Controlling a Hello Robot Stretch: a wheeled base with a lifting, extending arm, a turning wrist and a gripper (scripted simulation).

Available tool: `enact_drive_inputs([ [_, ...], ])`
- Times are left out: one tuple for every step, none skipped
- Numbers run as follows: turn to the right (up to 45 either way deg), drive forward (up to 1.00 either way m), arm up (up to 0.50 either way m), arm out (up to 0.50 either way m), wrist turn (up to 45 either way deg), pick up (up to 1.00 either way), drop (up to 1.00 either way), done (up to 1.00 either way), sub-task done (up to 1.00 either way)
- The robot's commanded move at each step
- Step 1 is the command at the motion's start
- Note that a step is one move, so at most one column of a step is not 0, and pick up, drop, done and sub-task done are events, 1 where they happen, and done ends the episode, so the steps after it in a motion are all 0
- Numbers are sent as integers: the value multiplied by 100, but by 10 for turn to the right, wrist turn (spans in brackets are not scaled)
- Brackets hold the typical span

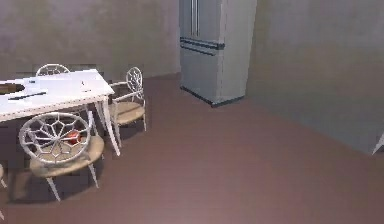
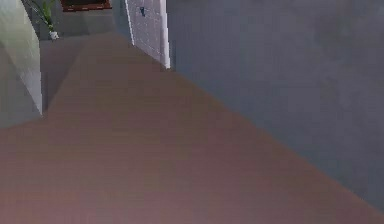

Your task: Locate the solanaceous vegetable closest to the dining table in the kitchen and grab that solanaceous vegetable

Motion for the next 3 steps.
enact_drive_inputs([
  [0, 100, 0, 0, 0, 0, 0, 0, 0],
  [0, 100, 0, 0, 0, 0, 0, 0, 0],
  [0, 40, 0, 0, 0, 0, 0, 0, 0],
])
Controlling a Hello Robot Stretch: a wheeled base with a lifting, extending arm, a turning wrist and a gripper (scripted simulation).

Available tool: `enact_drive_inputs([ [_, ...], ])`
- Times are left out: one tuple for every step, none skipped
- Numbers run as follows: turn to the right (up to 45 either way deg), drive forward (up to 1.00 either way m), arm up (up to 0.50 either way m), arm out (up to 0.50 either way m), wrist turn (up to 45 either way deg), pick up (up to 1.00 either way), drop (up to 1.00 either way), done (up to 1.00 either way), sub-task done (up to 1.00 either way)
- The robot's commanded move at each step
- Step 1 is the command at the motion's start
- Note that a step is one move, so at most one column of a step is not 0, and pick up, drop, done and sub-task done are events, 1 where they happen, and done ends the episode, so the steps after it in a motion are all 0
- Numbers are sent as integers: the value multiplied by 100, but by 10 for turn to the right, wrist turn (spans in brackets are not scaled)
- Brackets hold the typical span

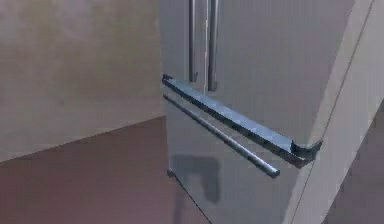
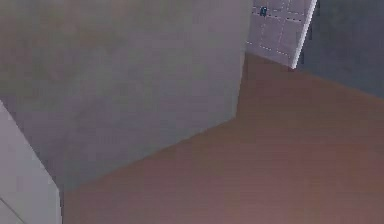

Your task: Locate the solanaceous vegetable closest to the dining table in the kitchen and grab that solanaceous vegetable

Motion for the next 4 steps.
enact_drive_inputs([
  [-300, 0, 0, 0, 0, 0, 0, 0, 0],
  [0, 75, 0, 0, 0, 0, 0, 0, 0],
  [-420, 0, 0, 0, 0, 0, 0, 0, 0],
  [-30, 0, 0, 0, 0, 0, 0, 0, 0],
])
